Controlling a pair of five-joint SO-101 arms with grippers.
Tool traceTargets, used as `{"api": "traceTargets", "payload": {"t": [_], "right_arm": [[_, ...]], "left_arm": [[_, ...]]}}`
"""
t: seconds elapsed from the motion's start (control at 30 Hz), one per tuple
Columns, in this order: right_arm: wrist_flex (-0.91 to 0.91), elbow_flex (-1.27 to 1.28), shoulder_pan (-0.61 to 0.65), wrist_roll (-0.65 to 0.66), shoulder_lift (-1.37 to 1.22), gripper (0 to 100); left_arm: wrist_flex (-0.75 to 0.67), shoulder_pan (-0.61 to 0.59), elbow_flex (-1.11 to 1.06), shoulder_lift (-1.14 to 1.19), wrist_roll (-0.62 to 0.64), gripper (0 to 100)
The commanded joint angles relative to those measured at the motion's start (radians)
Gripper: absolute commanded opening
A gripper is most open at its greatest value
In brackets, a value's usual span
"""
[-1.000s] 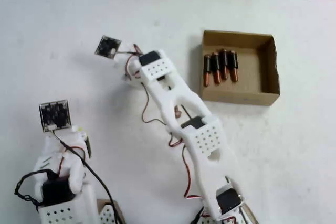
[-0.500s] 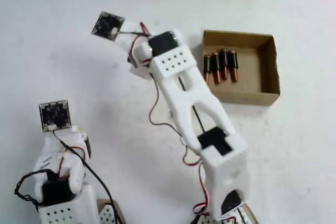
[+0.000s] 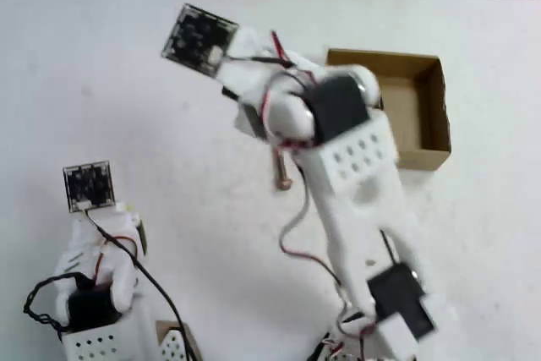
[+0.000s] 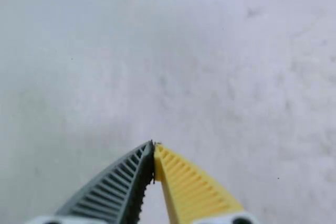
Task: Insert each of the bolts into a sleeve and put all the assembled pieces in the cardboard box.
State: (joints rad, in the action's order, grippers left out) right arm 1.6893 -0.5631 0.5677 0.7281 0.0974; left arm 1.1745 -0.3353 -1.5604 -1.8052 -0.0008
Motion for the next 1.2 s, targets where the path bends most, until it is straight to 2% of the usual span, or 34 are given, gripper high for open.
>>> {"api": "traceTargets", "payload": {"t": [0.0, 0.2, 0.53, 0.83, 1.0, 1.17], "right_arm": [[0.024, 0.080, -0.004, -0.029, 0.171, 1.7], [0.015, 0.307, -0.010, -0.029, 0.421, 1.7], [-0.127, 0.753, -0.013, -0.029, 0.783, 1.7], [-0.317, 1.177, -0.044, -0.031, 1.046, 1.7], [-0.453, 1.384, -0.137, -0.146, 1.118, 1.6], [-0.588, 1.580, -0.145, -0.157, 1.148, 1.6]], "left_arm": [[-0.031, -0.004, 0.005, -0.008, -0.009, 2], [-0.031, -0.002, 0.005, -0.008, -0.009, 2], [-0.028, -0.002, 0.003, -0.008, -0.009, 2], [-0.035, -0.002, -0.018, -0.008, -0.009, 2], [-0.035, -0.002, -0.018, -0.008, -0.009, 2], [-0.035, -0.002, -0.021, -0.008, -0.009, 2]]}}
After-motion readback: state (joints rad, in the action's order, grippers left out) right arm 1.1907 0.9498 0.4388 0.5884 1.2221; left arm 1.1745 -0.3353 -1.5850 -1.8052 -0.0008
